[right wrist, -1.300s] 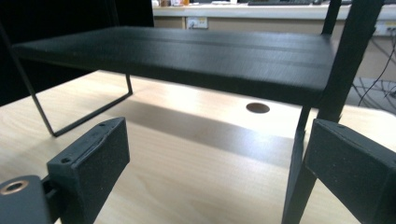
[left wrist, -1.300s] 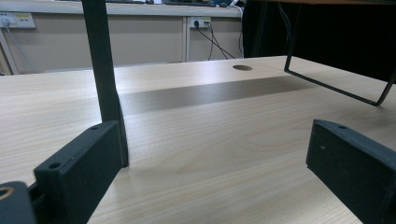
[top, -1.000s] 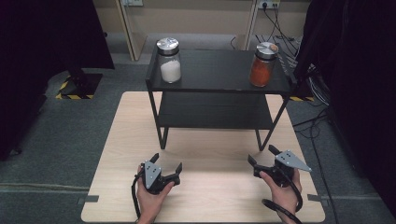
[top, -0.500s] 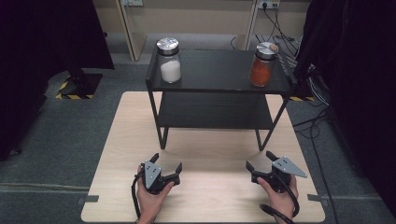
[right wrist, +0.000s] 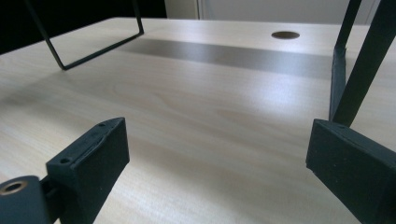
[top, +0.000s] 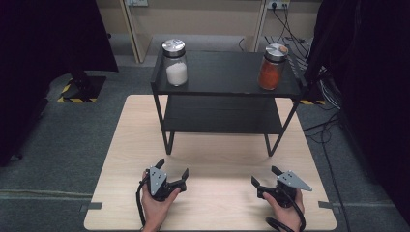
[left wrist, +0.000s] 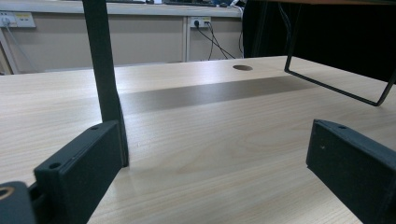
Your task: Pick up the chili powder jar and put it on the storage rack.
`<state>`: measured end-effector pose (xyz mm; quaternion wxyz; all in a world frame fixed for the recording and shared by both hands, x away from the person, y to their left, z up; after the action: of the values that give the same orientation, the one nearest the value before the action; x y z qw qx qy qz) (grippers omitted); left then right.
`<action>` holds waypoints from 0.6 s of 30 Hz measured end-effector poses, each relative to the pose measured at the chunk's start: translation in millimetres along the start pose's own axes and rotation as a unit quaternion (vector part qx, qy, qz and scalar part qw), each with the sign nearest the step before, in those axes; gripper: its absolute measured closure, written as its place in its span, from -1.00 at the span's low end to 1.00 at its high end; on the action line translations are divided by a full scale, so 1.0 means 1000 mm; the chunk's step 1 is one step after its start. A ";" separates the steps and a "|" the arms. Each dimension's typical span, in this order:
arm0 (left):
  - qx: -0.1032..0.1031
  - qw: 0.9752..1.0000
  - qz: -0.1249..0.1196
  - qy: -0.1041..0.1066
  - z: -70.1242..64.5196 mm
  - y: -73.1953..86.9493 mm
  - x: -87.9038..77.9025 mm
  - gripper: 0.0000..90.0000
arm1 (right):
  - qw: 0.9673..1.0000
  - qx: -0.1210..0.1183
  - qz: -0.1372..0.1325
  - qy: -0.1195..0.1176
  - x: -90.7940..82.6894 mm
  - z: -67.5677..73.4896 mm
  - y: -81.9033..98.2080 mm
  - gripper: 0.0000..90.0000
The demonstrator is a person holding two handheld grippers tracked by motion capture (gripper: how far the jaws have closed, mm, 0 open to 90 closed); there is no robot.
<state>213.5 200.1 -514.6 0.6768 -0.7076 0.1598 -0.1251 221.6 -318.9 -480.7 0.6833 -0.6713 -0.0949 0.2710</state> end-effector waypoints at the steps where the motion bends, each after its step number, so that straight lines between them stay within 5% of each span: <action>1: 0.000 1.000 0.000 0.000 0.000 0.000 0.000 -0.93 | 1.000 -0.001 -0.005 0.001 -0.001 0.001 0.001 -0.86; 18: 0.001 1.000 0.001 0.001 0.000 0.000 0.001 -0.93 | 1.000 0.000 -0.026 -0.009 -0.005 -0.003 0.008 -0.89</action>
<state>213.9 199.6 -514.2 0.6778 -0.7063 0.1611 -0.1253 216.5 -324.1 -487.9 0.6895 -0.6658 -0.1182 0.2594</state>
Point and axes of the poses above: each handheld gripper's, and its own axes: x roughly forward along the jaws, y roughly out of its underside, z roughly to its left, the point moved 1 cm from there along x, roughly forward along the jaws, and after that the axes turned 6 degrees about -z, right-handed, at the moved point
